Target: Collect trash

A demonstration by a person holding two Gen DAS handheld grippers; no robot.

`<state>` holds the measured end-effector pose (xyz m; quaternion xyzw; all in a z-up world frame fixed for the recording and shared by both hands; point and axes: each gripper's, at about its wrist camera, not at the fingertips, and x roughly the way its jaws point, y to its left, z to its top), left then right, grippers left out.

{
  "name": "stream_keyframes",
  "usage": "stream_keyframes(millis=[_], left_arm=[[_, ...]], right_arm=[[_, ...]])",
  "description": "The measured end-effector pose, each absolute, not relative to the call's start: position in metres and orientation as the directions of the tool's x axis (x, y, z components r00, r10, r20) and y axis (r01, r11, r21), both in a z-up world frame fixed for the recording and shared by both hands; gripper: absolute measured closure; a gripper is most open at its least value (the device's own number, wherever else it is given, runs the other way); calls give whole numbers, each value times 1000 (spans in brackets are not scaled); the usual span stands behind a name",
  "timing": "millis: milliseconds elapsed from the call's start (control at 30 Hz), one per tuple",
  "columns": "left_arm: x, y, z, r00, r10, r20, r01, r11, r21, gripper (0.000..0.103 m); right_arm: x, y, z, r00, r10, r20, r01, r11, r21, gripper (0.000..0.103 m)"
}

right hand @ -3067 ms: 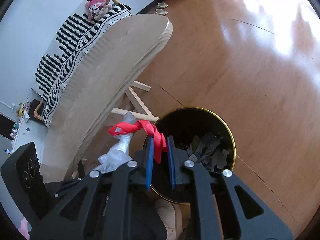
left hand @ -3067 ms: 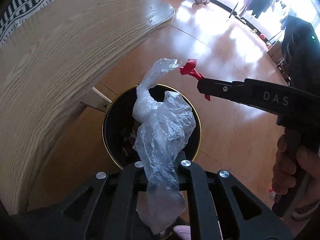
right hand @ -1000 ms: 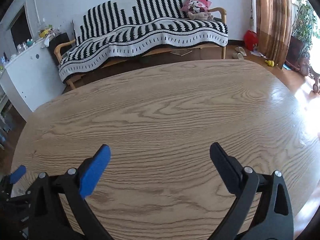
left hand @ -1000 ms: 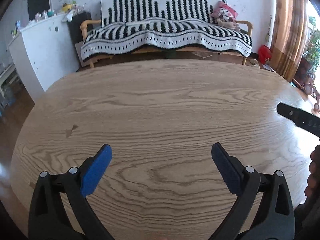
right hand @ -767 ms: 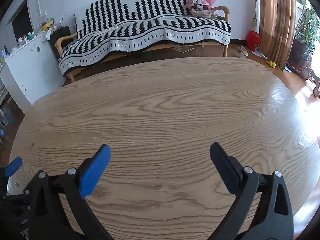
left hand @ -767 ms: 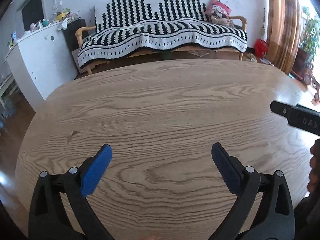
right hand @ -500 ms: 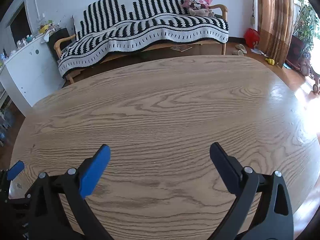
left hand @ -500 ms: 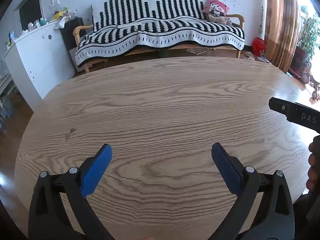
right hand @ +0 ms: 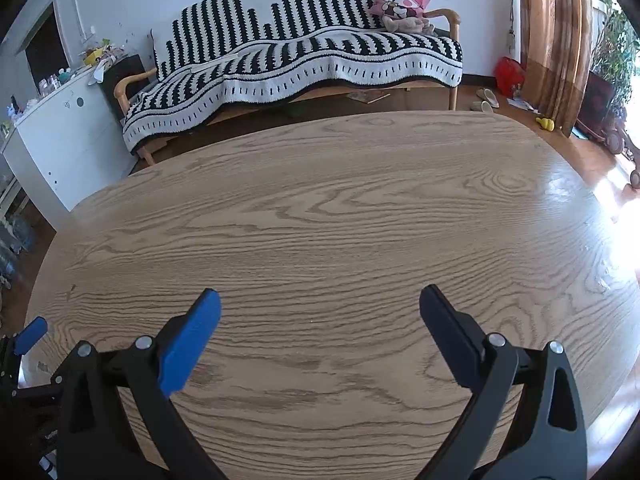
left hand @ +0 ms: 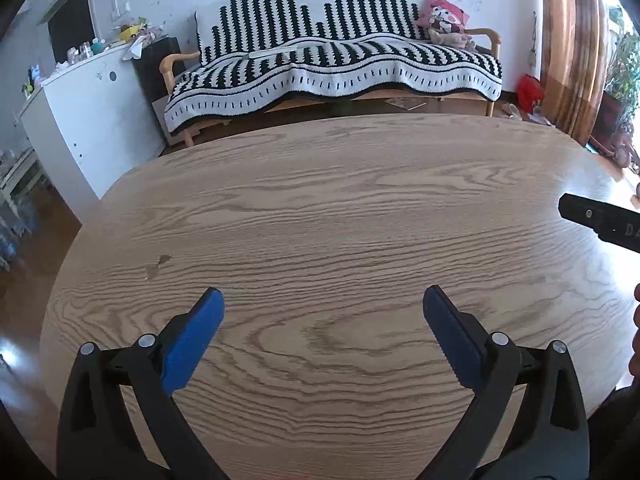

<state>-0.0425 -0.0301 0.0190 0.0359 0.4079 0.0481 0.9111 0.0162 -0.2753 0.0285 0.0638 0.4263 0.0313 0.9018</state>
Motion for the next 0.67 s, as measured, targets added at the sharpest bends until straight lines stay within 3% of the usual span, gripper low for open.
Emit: stream_keyframes(millis=[400, 567, 667], left_arm=[[-45, -33, 18, 672, 68, -737, -22, 997, 72, 6], [-17, -33, 8, 656, 149, -740, -44, 986, 159, 6], [-2, -26, -6, 607, 136, -783, -55, 990, 130, 6]], right_arm=[[15, -272, 26, 623, 113, -774, -16, 991, 131, 7], [22, -267, 7, 645, -50, -763, 75, 997, -2, 7], [32, -257, -10, 622, -106, -775, 74, 994, -77, 7]])
